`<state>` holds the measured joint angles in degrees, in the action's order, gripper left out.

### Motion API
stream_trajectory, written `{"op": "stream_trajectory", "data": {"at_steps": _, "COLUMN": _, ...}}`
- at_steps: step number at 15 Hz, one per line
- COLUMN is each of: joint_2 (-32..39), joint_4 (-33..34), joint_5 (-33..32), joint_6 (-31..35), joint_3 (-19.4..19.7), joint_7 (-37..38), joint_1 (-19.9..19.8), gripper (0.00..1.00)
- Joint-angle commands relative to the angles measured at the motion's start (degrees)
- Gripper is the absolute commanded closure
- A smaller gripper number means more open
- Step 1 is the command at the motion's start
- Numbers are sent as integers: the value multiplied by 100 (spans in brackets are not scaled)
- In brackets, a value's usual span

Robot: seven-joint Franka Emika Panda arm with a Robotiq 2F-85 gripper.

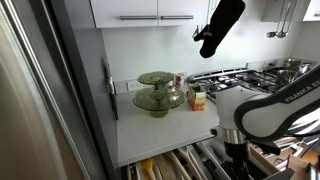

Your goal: Open the top drawer to the left, remove it cooking stick and put it on the cupboard

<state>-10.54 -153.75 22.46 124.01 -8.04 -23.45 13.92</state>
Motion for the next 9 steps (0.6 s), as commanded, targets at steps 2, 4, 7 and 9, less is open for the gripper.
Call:
{"op": "stream_trajectory", "data": {"at_steps": 2, "joint_2": 213, "joint_4": 106, "joint_5": 804, "joint_6": 730, "joint_3": -159, "joint_7": -88, "joint_1": 288, "gripper": 0}}
{"op": "stream_trajectory", "data": {"at_steps": 4, "joint_2": 309, "joint_4": 124, "joint_5": 1290, "joint_6": 1229, "joint_3": -259, "joint_7": -194, "joint_1": 447, "gripper": 0}}
{"op": "stream_trajectory", "data": {"at_steps": 7, "joint_2": 481, "joint_4": 139, "joint_5": 1826, "joint_6": 2139, "joint_3": -480, "joint_7": -353, "joint_1": 657, "gripper": 0}}
{"op": "stream_trajectory", "data": {"at_steps": 9, "joint_2": 623, "joint_4": 146, "joint_5": 1928, "joint_6": 2817, "joint_3": -652, "joint_7": -347, "joint_1": 749, "gripper": 0}}
